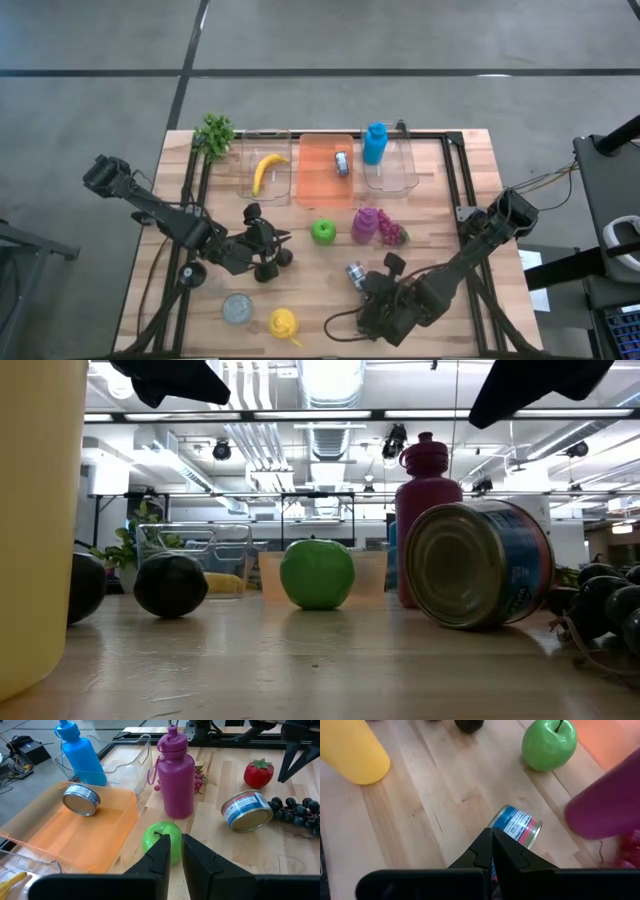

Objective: Pick & Place Food Item
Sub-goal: Put the blue and pink tuna can into the orange bin

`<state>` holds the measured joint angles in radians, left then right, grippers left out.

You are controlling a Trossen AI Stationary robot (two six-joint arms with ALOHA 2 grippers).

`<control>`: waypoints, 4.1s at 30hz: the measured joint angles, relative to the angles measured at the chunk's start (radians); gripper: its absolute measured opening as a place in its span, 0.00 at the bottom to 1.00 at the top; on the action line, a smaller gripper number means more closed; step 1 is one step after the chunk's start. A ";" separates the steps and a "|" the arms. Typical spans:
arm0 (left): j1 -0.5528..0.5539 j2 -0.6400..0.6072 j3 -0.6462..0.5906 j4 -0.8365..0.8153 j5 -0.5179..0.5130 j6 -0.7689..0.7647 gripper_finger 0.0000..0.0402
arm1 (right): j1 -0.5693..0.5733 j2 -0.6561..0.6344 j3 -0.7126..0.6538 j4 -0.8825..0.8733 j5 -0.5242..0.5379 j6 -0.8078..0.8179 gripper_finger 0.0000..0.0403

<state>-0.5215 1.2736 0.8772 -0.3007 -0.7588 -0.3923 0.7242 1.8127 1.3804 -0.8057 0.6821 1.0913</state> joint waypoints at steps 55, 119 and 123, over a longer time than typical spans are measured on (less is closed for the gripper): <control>0.000 0.000 0.000 -0.005 0.000 0.000 0.12 | -0.033 0.004 0.000 -0.055 -0.029 0.286 0.02; 0.000 0.000 0.000 -0.011 0.001 0.000 0.12 | -0.109 0.130 -0.077 0.036 -0.028 0.262 0.90; 0.000 0.000 0.000 -0.012 0.001 0.000 0.12 | -0.111 0.130 -0.077 0.037 -0.028 0.262 0.83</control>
<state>-0.5217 1.2736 0.8772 -0.3122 -0.7582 -0.3927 0.6132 1.9423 1.3033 -0.7689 0.6540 1.3532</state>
